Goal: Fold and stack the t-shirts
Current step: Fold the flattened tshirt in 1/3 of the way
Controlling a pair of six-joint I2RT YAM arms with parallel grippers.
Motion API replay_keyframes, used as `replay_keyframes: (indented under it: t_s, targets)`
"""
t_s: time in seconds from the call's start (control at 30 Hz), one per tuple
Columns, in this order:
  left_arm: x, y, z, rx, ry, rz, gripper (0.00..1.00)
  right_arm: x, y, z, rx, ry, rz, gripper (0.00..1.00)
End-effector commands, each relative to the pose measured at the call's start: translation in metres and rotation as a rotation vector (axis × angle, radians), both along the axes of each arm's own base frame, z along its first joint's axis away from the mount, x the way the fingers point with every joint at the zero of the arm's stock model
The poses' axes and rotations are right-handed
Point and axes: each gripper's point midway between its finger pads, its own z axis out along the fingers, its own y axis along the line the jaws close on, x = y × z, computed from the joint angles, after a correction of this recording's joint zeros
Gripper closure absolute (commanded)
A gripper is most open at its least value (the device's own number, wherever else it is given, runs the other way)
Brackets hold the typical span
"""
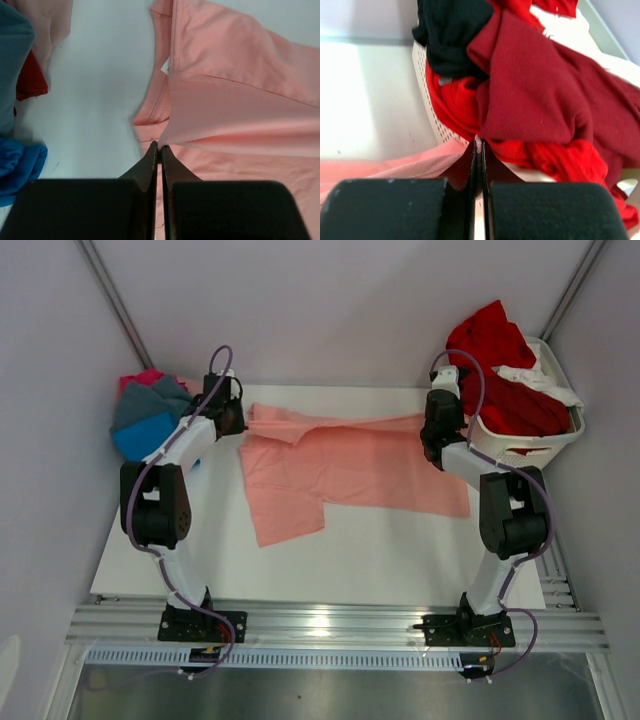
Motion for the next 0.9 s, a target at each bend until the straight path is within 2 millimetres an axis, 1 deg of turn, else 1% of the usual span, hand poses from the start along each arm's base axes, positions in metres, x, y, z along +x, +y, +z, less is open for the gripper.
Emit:
replay_keyframes:
  t_s: [0.0, 0.07, 0.13, 0.2, 0.33, 0.43, 0.5, 0.57, 0.63, 0.67, 0.7, 0.77, 0.8, 0.83, 0.87]
  targets:
    - [-0.004, 0.005, 0.023, -0.024, -0.057, 0.065, 0.99, -0.015, -0.012, 0.02, 0.002, -0.048, -0.083, 1.0]
    - [-0.007, 0.002, 0.025, -0.041, -0.055, 0.065, 1.0, -0.02, -0.012, 0.012, 0.003, -0.027, -0.091, 1.0]
    - [-0.009, 0.002, 0.024, -0.051, -0.047, 0.075, 0.99, -0.025, -0.012, 0.01, 0.008, -0.02, -0.099, 1.0]
    - [-0.012, 0.002, 0.023, -0.054, -0.042, 0.083, 0.99, -0.029, -0.011, 0.005, 0.025, -0.007, -0.105, 1.0]
    - [-0.019, 0.007, 0.021, -0.045, -0.032, 0.116, 0.99, -0.036, -0.014, -0.002, 0.031, 0.007, -0.122, 1.0]
    - [-0.024, 0.011, 0.023, -0.04, -0.034, 0.133, 1.0, -0.041, -0.012, -0.007, 0.07, 0.016, -0.121, 1.0]
    - [-0.027, 0.016, 0.023, -0.025, -0.028, 0.161, 0.99, -0.044, -0.011, -0.015, 0.081, 0.029, -0.118, 1.0]
    - [-0.031, 0.02, 0.018, -0.007, -0.012, 0.176, 0.99, -0.047, -0.013, -0.019, 0.077, 0.027, -0.141, 1.0]
    - [-0.039, 0.021, 0.012, -0.014, -0.001, 0.188, 0.99, -0.049, -0.014, -0.02, 0.089, 0.026, -0.149, 1.0]
    - [-0.039, 0.02, 0.011, -0.031, -0.009, 0.203, 0.99, -0.049, -0.013, -0.021, 0.094, 0.027, -0.144, 1.0]
    - [-0.043, 0.02, 0.006, -0.039, -0.001, 0.213, 0.99, -0.05, -0.012, -0.022, 0.1, 0.03, -0.14, 1.0]
    - [-0.047, 0.019, -0.002, -0.056, 0.018, 0.224, 0.99, -0.051, -0.009, -0.031, 0.12, 0.046, -0.136, 1.0]
    - [-0.048, 0.016, -0.004, -0.074, 0.023, 0.224, 0.99, -0.051, -0.009, -0.032, 0.129, 0.046, -0.136, 0.99]
    - [-0.049, 0.014, -0.009, -0.082, 0.036, 0.22, 0.98, -0.051, -0.008, -0.035, 0.135, 0.046, -0.134, 0.88]
    - [-0.049, 0.012, -0.011, -0.094, 0.042, 0.224, 0.93, -0.052, -0.009, -0.037, 0.14, 0.042, -0.143, 0.77]
